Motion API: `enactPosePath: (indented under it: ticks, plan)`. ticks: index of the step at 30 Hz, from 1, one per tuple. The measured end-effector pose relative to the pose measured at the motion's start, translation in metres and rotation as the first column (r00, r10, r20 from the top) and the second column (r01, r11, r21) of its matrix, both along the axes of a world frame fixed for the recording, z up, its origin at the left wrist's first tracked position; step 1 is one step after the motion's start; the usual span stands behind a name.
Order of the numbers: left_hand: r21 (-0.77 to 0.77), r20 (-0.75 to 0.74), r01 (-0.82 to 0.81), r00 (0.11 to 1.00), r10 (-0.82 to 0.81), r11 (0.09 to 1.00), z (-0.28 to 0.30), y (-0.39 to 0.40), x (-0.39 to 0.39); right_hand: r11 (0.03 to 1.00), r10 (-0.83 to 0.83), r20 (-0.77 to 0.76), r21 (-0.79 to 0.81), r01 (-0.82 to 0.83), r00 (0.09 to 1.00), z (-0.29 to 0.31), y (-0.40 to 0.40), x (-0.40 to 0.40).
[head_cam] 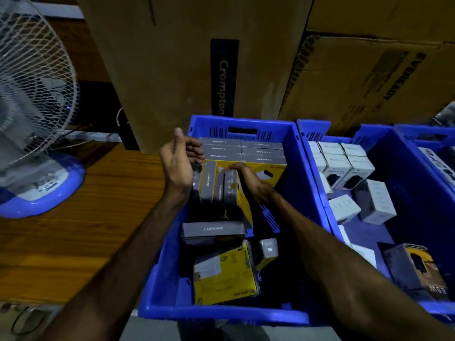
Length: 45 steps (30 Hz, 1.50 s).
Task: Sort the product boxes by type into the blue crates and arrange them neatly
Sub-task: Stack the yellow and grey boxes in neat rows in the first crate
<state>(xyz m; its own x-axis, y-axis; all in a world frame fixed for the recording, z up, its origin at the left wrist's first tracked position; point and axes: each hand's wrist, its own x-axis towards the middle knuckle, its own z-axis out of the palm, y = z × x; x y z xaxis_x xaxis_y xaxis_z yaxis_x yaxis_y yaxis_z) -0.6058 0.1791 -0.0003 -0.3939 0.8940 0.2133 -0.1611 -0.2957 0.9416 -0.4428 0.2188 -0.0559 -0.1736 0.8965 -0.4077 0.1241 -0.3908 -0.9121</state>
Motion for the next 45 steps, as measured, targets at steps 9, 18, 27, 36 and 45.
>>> enactPosePath:
  ticks: [9, 18, 27, 36, 45]
  plan:
    - [-0.040, 0.058, -0.013, 0.998, 0.016, 0.999, 0.004, -0.002, -0.001, 0.980, 0.195, 0.060, -0.043, -0.193, 0.979, 0.005, 0.005, -0.002]
    - [-0.064, 0.133, -0.037, 0.990, 0.046, 0.997, 0.002, 0.002, -0.004, 0.982, 0.190, 0.065, -0.021, -0.189, 0.980, 0.007, 0.003, -0.008]
    - [-0.068, 0.131, -0.031, 0.991, 0.039, 0.997, -0.001, 0.004, -0.008, 0.927, 0.368, 0.125, 0.020, -0.373, 0.921, 0.014, -0.003, -0.009]
    - [-0.065, 0.078, -0.002, 0.997, 0.007, 0.998, 0.001, 0.003, -0.006, 0.899, 0.392, 0.358, 0.048, -0.436, 0.847, 0.009, 0.012, 0.017]
    - [-0.058, 0.055, 0.038, 0.998, -0.035, 0.998, 0.002, 0.003, -0.004, 0.897, 0.422, 0.525, -0.124, -0.424, 0.739, 0.021, 0.002, 0.050]
